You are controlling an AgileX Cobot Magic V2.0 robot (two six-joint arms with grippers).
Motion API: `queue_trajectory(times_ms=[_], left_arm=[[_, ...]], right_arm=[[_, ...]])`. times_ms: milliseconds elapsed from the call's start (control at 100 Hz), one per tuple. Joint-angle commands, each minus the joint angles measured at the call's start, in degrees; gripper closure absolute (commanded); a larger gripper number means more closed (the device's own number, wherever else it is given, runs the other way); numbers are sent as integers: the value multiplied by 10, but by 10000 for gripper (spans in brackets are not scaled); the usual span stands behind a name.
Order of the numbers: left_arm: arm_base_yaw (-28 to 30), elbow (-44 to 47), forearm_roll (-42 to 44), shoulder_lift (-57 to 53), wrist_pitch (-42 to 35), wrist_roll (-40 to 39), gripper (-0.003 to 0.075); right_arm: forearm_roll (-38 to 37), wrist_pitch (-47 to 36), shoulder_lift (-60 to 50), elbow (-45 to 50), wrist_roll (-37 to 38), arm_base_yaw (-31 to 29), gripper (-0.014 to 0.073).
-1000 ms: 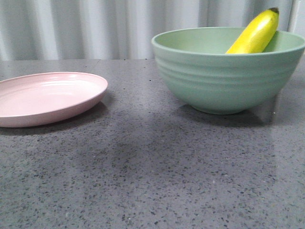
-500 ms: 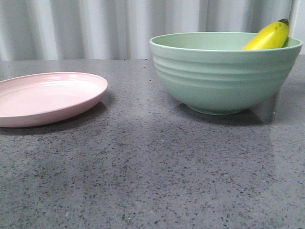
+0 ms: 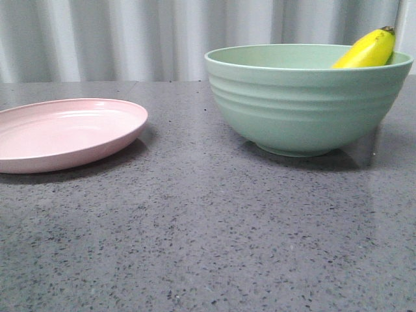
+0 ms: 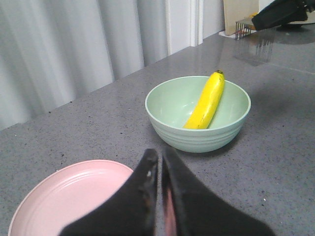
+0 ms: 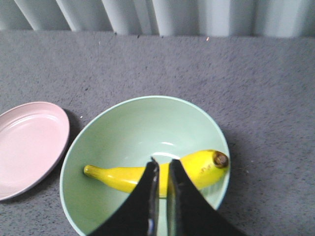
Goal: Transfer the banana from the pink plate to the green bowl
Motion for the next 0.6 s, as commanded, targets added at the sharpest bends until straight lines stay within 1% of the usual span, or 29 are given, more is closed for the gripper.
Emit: queue_trajectory(times_ms=[0, 80, 230, 350, 460, 590], left_arm=[[-3, 41, 2, -41, -78, -14, 739], [-3, 89, 0, -87, -98, -14, 739], [-3, 176, 0, -160, -144, -14, 739], [-3, 222, -10, -206, -152, -14, 739], [-3, 247, -43, -232, -147, -14, 739], [-3, 264, -59, -235, -148, -14, 739]], right_arm=[[3, -88, -59, 45, -25, -2, 662], [3, -120, -113, 101, -39, -2, 662], [-2, -184, -209, 205, -42, -2, 663], [-10, -217, -283, 273, -42, -2, 666], [-10, -222, -338, 317, -42, -2, 666], [-10, -192, -386, 347, -42, -2, 666]])
